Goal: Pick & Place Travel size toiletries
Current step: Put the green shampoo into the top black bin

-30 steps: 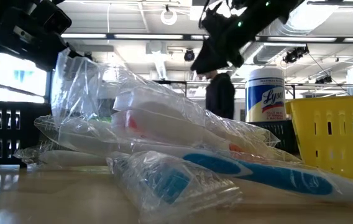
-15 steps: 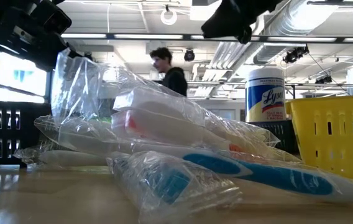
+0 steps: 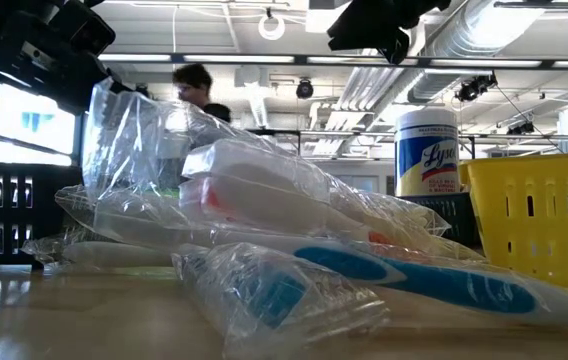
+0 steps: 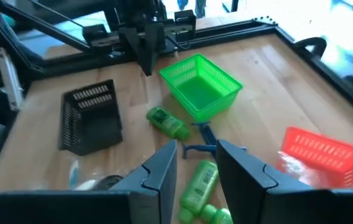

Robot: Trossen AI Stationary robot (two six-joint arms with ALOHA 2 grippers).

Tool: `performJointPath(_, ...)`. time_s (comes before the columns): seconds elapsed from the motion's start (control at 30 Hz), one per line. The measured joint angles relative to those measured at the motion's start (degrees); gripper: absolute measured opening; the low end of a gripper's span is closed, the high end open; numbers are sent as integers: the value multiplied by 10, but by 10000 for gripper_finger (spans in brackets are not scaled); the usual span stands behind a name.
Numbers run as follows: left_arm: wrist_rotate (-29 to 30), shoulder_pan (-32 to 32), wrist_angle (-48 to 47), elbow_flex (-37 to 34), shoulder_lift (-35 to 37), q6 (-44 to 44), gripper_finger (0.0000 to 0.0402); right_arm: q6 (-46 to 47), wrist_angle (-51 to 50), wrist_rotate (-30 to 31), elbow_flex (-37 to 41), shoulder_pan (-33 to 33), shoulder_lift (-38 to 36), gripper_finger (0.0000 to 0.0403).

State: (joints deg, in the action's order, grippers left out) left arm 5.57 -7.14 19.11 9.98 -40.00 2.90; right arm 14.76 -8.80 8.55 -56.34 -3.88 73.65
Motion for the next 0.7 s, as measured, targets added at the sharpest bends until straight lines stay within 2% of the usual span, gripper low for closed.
performJointPath(0.13,0,0,0,0,0,0,0,59,0,-77,0,0,0,104)
performJointPath(0.23,0,0,0,0,0,0,0,66,0,-156,0,0,0,101)
performJointPath(0.3,0,0,1,0,0,0,0,67,0,-177,0,-5,0,98)
performJointPath(0.5,0,0,3,0,0,0,0,51,0,-87,0,-33,0,66)
performJointPath(0.7,0,0,2,0,0,0,0,18,0,-75,0,-48,0,13)
